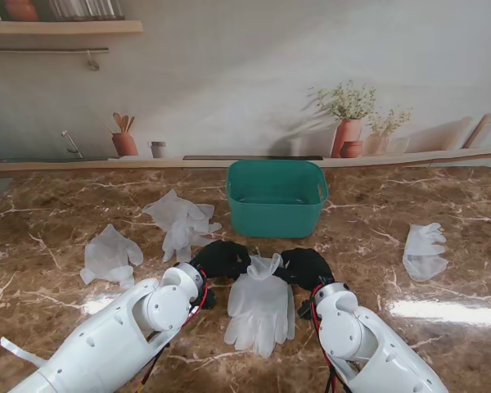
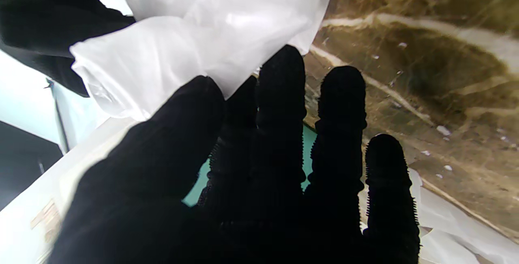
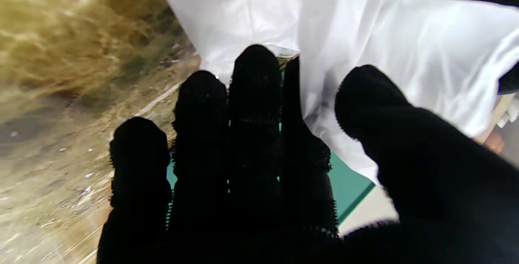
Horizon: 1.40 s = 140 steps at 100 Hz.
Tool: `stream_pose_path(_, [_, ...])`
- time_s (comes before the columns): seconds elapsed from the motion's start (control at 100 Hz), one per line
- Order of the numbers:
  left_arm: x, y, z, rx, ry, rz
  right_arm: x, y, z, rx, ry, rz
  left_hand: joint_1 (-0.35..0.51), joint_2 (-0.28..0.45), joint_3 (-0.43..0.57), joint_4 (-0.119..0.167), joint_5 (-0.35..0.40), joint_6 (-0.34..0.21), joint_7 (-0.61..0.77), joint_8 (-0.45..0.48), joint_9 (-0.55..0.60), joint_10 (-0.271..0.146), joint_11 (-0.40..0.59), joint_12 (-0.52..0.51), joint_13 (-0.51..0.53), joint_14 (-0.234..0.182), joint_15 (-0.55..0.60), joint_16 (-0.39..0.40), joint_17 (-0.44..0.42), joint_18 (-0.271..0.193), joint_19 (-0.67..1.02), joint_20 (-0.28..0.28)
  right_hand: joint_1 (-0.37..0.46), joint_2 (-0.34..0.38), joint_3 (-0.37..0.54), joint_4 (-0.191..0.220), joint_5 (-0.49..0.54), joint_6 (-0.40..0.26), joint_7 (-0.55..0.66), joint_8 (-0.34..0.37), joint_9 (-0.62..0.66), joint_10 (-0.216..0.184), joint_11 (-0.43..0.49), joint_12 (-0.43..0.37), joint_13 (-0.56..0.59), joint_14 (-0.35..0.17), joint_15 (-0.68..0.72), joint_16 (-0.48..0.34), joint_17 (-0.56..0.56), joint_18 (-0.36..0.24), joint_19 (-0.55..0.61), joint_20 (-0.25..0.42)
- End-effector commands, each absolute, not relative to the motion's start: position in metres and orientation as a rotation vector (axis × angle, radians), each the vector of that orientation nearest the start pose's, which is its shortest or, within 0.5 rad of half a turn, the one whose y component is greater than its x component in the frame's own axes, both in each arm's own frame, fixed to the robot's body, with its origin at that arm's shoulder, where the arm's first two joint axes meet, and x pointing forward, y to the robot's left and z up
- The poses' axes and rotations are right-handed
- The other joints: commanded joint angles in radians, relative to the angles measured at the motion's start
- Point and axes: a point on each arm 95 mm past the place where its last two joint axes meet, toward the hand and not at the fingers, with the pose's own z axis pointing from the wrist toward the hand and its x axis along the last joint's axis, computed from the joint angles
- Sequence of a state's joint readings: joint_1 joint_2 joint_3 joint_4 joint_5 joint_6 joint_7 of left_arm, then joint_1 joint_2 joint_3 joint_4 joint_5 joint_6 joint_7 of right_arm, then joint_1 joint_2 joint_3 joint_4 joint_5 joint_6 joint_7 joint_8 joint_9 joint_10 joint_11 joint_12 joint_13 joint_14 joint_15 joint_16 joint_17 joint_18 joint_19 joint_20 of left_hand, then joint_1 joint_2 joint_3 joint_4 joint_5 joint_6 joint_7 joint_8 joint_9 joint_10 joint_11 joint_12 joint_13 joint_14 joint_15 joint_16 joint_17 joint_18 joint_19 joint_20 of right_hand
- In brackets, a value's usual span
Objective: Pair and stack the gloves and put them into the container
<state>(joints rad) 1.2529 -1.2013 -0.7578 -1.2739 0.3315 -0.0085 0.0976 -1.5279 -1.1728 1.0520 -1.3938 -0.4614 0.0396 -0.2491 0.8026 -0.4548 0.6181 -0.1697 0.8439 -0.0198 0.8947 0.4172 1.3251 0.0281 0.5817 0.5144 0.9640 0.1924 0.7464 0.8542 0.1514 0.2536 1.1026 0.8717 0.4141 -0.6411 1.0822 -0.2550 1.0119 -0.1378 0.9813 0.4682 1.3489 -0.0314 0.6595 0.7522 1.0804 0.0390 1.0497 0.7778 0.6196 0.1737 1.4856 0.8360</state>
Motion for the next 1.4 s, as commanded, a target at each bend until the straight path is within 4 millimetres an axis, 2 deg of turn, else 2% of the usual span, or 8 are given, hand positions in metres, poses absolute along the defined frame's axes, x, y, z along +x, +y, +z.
stream_pose_path(0.0, [0.426, -0.123, -0.382, -1.782, 1.478, -1.825, 0.387, 0.029, -0.406, -2.403, -1.49, -2.2, 0.004, -0.015, -0.018, -0.019, 0.035, -0.004, 0.019, -0.068, 0.057, -0.02, 0.037, 0.017, 0.041, 0.019, 0.04, 0.007, -0.001, -0.004, 0.053, -0.003, -0.029, -0.015, 0.024, -0.005, 0.047, -0.019, 0.007, -0.002, 0.052, 0.015, 0.025, -0.011, 0.038, -0.003, 0.027, -0.004, 0.017, -0.018, 0.063, -0.009])
stream_pose_path(0.41, [0.436, -0.131, -0.385, -1.797, 1.446, -1.71, 0.391, 0.022, -0.417, -2.58, -1.592, -2.155, 0.007, -0.01, -0.015, -0.016, 0.05, -0.004, 0.0, -0.133, 0.056, -0.025, 0.048, 0.026, 0.044, 0.03, 0.052, 0.012, 0.01, 0.004, 0.07, -0.005, -0.03, -0.068, 0.06, 0.018, 0.089, -0.017, 0.029, 0.024, 0.092, 0.024, 0.032, -0.018, 0.076, 0.004, 0.041, -0.014, 0.056, -0.013, 0.098, -0.027])
stream_pose_path(0.56, [0.439, -0.133, -0.389, -1.796, 1.464, -1.674, 0.389, 0.019, -0.42, -2.605, -1.708, -2.101, 0.01, -0.015, -0.007, -0.011, 0.05, -0.007, 0.006, -0.134, 0.052, -0.025, 0.049, 0.029, 0.04, 0.027, 0.054, 0.014, 0.007, 0.001, 0.069, -0.008, -0.065, -0.033, 0.0, 0.015, 0.049, -0.019, -0.037, -0.021, 0.038, 0.01, -0.013, -0.038, 0.027, -0.014, -0.002, -0.033, 0.024, -0.04, 0.069, -0.061])
stream_pose_path(0.66, [0.439, -0.133, -0.391, -1.796, 1.472, -1.654, 0.388, 0.017, -0.421, -2.647, -1.741, -2.051, 0.002, -0.019, 0.006, -0.01, 0.048, -0.013, 0.026, -0.122, 0.047, -0.027, 0.061, 0.04, 0.04, 0.024, 0.059, 0.015, 0.008, -0.003, 0.069, -0.014, -0.123, 0.009, -0.067, 0.052, 0.058, 0.002, -0.143, 0.036, 0.006, 0.005, -0.026, -0.045, -0.002, -0.018, -0.021, -0.037, 0.004, -0.052, 0.057, -0.078])
stream_pose_path(0.76, [0.438, -0.131, -0.391, -1.805, 1.467, -1.633, 0.387, 0.014, -0.422, -2.689, -1.777, -2.006, 0.0, -0.021, 0.016, -0.01, 0.047, -0.011, 0.04, -0.111, 0.049, -0.027, 0.065, 0.046, 0.043, 0.022, 0.06, 0.015, 0.01, -0.009, 0.071, -0.017, -0.198, 0.09, -0.154, 0.155, 0.082, 0.019, -0.291, 0.214, -0.021, 0.002, -0.037, -0.052, -0.027, -0.021, -0.04, -0.039, -0.011, -0.063, 0.04, -0.085])
stream_pose_path(1.02, [0.434, -0.12, -0.387, -1.758, 1.428, -1.589, 0.381, 0.004, -0.417, -2.756, -1.894, -1.931, 0.001, -0.006, 0.003, -0.02, 0.023, 0.011, -0.068, -0.191, 0.033, -0.039, 0.058, 0.05, 0.025, 0.031, 0.051, 0.011, 0.002, 0.011, 0.068, -0.03, -0.251, 0.172, -0.323, 0.197, -0.034, 0.035, -0.413, 0.187, -0.138, -0.002, -0.116, -0.088, -0.126, -0.024, -0.145, -0.068, -0.081, -0.088, -0.057, -0.115])
stream_pose_path(1.25, [0.433, -0.109, -0.378, -1.692, 1.402, -1.591, 0.379, -0.004, -0.405, -2.744, -1.933, -2.054, 0.013, 0.009, -0.092, -0.014, -0.081, -0.031, -0.208, -0.141, -0.199, -0.015, -0.049, 0.051, -0.152, 0.056, -0.08, -0.036, -0.041, 0.024, 0.016, -0.072, -0.217, 0.141, -0.336, 0.205, -0.17, 0.037, -0.482, 0.179, -0.313, -0.019, -0.186, -0.12, -0.184, -0.032, -0.242, -0.104, -0.106, -0.092, -0.117, -0.129])
stream_pose_path(1.39, [0.433, -0.113, -0.376, -1.678, 1.42, -1.599, 0.384, -0.002, -0.401, -2.67, -1.977, -2.132, -0.099, 0.053, -0.019, 0.02, -0.157, -0.002, -0.36, -0.114, -0.511, 0.026, -0.165, -0.066, -0.314, 0.039, -0.186, -0.083, -0.088, 0.015, -0.03, -0.092, -0.14, 0.088, -0.337, 0.199, -0.274, 0.053, -0.548, 0.173, -0.471, -0.025, -0.268, -0.195, -0.239, -0.055, -0.365, -0.156, -0.133, -0.093, -0.173, -0.136])
